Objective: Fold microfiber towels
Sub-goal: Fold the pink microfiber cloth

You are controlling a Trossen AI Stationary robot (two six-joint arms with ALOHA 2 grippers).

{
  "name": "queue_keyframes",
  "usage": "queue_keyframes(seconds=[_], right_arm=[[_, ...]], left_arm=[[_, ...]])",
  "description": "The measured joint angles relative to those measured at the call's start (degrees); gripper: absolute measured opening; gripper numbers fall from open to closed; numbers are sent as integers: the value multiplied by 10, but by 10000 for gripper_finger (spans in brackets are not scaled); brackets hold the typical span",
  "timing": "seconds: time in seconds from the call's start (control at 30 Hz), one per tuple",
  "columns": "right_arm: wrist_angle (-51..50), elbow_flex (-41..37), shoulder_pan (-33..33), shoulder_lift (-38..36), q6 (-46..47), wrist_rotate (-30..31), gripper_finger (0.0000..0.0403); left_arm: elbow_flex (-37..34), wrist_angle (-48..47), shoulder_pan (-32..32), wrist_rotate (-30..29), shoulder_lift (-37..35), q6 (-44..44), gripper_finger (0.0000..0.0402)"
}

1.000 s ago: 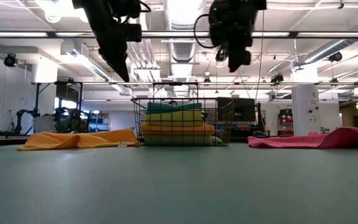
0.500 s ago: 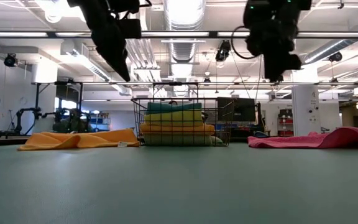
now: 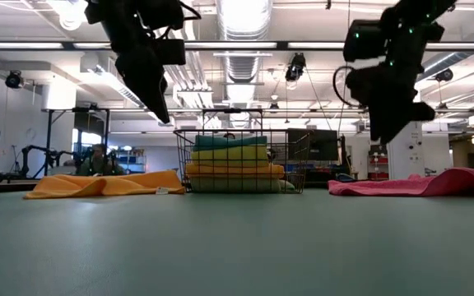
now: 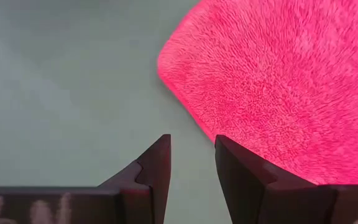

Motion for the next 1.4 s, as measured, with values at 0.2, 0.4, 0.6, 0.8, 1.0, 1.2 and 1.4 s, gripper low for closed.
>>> queue_keyframes(seconds=[0.2, 0.4, 0.6, 0.8, 1.0, 1.2, 1.4], right_arm=[[64, -53, 0, 27, 18, 27, 116], [84, -64, 0, 57, 59, 104, 109], [119, -73, 0, 109, 74, 104, 88], [117, -74, 3, 154, 80, 101, 69], [119, -71, 24, 187, 92, 93, 54], [120, -72, 78, 188, 115, 66, 39], [142, -72, 160, 184, 180, 41, 26]], left_arm=[[-1, -3, -4, 0, 0, 0, 190], [-1, -2, -4, 0, 0, 0, 190], [-1, 23, -4, 0, 0, 1, 190], [-1, 46, -4, 0, 0, 2, 190], [-1, 46, -4, 0, -1, 4, 190], [-2, 52, -4, 0, -1, 4, 190], [-7, 73, -4, 0, -1, 3, 190]])
